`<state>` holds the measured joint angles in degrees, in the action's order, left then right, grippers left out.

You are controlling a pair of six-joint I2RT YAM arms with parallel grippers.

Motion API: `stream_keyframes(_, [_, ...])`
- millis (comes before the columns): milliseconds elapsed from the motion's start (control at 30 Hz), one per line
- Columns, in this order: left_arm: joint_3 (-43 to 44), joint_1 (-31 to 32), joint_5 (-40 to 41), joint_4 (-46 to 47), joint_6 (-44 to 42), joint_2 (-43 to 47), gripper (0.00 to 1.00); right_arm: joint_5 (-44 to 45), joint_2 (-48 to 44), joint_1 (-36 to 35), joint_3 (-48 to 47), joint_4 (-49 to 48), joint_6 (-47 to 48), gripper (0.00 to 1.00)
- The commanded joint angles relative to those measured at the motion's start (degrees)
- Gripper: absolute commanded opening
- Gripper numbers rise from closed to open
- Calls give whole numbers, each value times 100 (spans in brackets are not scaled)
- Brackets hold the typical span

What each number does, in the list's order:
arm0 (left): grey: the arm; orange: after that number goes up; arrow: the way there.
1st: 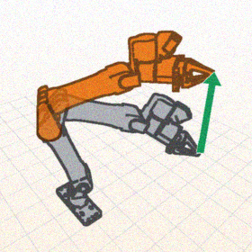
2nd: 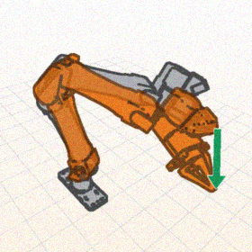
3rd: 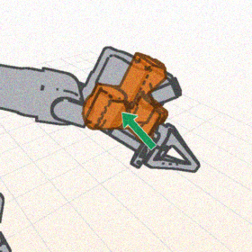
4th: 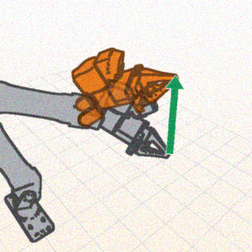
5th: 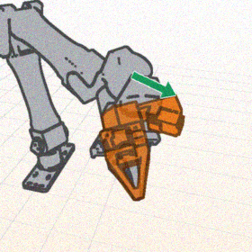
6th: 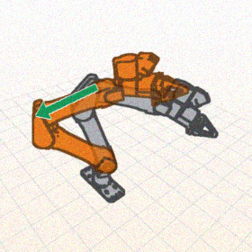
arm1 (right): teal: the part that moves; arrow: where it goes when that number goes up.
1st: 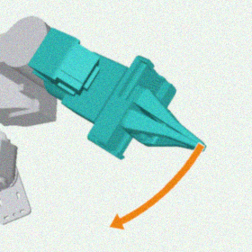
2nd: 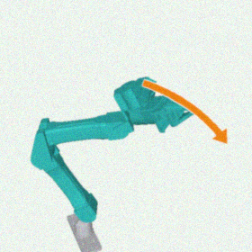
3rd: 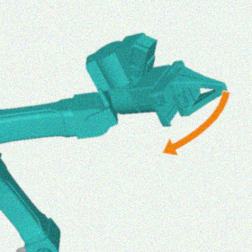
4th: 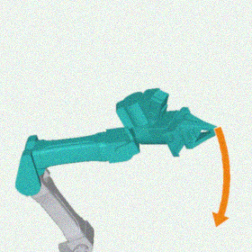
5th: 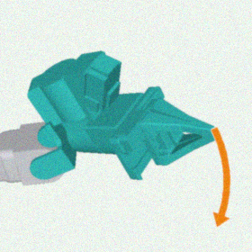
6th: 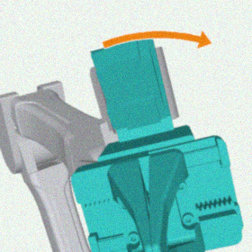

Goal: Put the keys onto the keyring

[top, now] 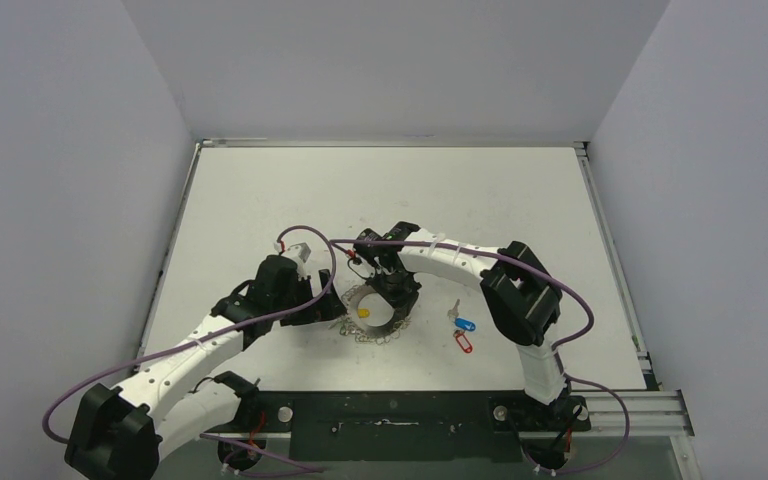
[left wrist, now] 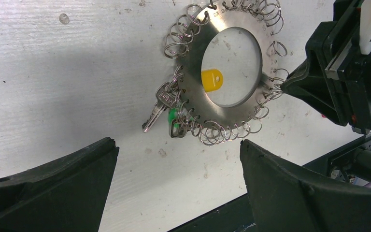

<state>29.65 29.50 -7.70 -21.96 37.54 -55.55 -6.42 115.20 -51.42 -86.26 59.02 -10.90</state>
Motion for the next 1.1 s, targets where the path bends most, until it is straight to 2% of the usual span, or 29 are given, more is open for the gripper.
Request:
stream_keyframes(0, [151, -40, 94, -24, -115, 129, 97, 68, 86, -18, -216, -75, 26, 8])
stream_keyframes(133, [155, -41, 109, -46, -152, 166, 97, -4, 69, -10, -179, -87, 86, 3])
stream_keyframes(300, [163, -40, 146, -52, -180, 202, 97, -69, 97, 0, -131, -148, 77, 10])
stream_keyframes(633, [208, -40, 172, -112, -248, 252, 97, -27, 220, 8, -146, -101, 145, 11])
stream_keyframes(800, [270, -40, 199, -140, -297, 277, 97, 37, 121, 35, -165, -88, 199, 0])
stream_keyframes(1067, [552, -45, 273, -186, -712, 547, 97, -200, -719, 83, -367, -7, 1032, 0])
